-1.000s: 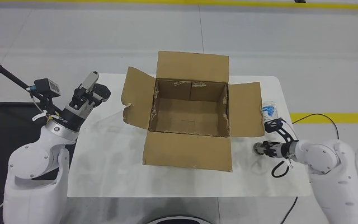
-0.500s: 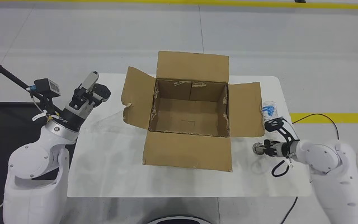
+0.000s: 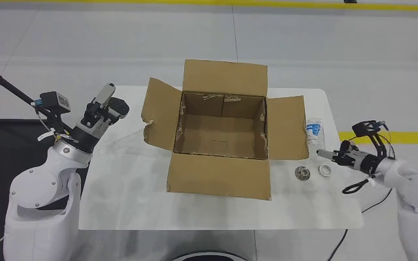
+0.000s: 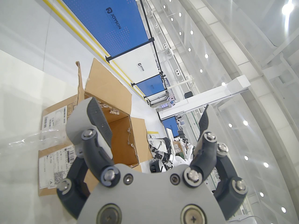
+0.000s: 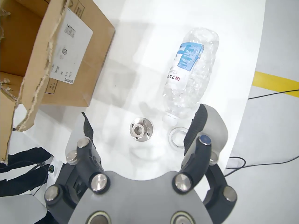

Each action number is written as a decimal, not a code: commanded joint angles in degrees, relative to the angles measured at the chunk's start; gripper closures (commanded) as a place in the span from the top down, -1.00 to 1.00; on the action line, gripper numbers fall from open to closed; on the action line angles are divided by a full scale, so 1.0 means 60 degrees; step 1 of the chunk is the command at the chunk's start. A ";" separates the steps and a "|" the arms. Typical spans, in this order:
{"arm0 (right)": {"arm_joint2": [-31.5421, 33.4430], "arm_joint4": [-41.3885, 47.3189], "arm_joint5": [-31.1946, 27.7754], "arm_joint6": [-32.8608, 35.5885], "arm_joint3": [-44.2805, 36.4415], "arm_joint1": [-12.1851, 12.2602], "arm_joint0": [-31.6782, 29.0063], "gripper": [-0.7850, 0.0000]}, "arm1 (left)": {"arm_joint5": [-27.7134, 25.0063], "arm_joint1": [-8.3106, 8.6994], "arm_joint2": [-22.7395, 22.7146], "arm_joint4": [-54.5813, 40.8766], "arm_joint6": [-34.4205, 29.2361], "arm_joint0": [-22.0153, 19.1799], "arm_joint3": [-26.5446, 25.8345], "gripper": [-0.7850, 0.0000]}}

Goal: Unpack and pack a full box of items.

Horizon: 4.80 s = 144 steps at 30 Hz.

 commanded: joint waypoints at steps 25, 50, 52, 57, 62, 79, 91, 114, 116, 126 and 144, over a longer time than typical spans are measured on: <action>0.0312 -0.2528 -0.2618 -0.1864 -0.0951 0.0141 -0.1515 1.00 | 0.0000 0.0000 0.0000 0.0000 0.0000 0.0000 0.0000 1.00; -0.2203 -0.5559 -0.1311 -0.1345 -0.1100 0.0085 -0.1065 -0.01 | 0.0000 0.0000 0.0000 0.0000 0.0000 0.0000 0.0000 1.00; -0.2347 -0.5516 -0.1335 -0.1211 -0.0967 0.0084 -0.0893 -0.02 | 0.0000 0.0000 0.0000 0.0000 0.0000 0.0000 0.0000 1.00; -0.2618 -0.5420 -0.1482 -0.1057 -0.0725 0.0088 -0.0620 -0.04 | 0.0000 0.0000 0.0000 0.0000 0.0000 0.0000 0.0000 1.00; -0.2840 -0.5417 -0.1542 -0.0961 -0.0544 0.0095 -0.0431 -0.07 | 0.0000 0.0000 0.0000 0.0000 0.0000 0.0000 0.0000 1.00; -0.3325 -0.5377 -0.1574 -0.0758 -0.0085 0.0128 0.0070 -0.33 | 0.0000 0.0000 0.0000 0.0000 0.0000 0.0000 0.0000 1.00; -0.2452 -0.4860 -0.1488 -0.1300 -0.0504 0.0262 -0.0271 -1.00 | 0.0000 0.0000 0.0000 0.0000 0.0000 0.0000 0.0000 1.00; 0.0388 0.1798 -0.2479 -0.1352 -0.2815 0.0684 -0.0211 -1.00 | 0.0000 0.0000 0.0000 0.0000 0.0000 0.0000 0.0000 1.00; -0.0212 0.1837 -0.2342 -0.1165 -0.2832 0.0711 0.0302 -1.00 | 0.0000 0.0000 0.0000 0.0000 0.0000 0.0000 0.0000 1.00; -0.4517 -0.0175 -0.0338 -0.1033 -0.2778 0.0424 0.3410 -1.00 | 0.0000 0.0000 0.0000 0.0000 0.0000 0.0000 0.0000 1.00; -1.2462 -0.2960 0.2181 -0.1454 0.1921 -0.2315 0.8657 -1.00 | 0.0000 0.0000 0.0000 0.0000 0.0000 0.0000 0.0000 1.00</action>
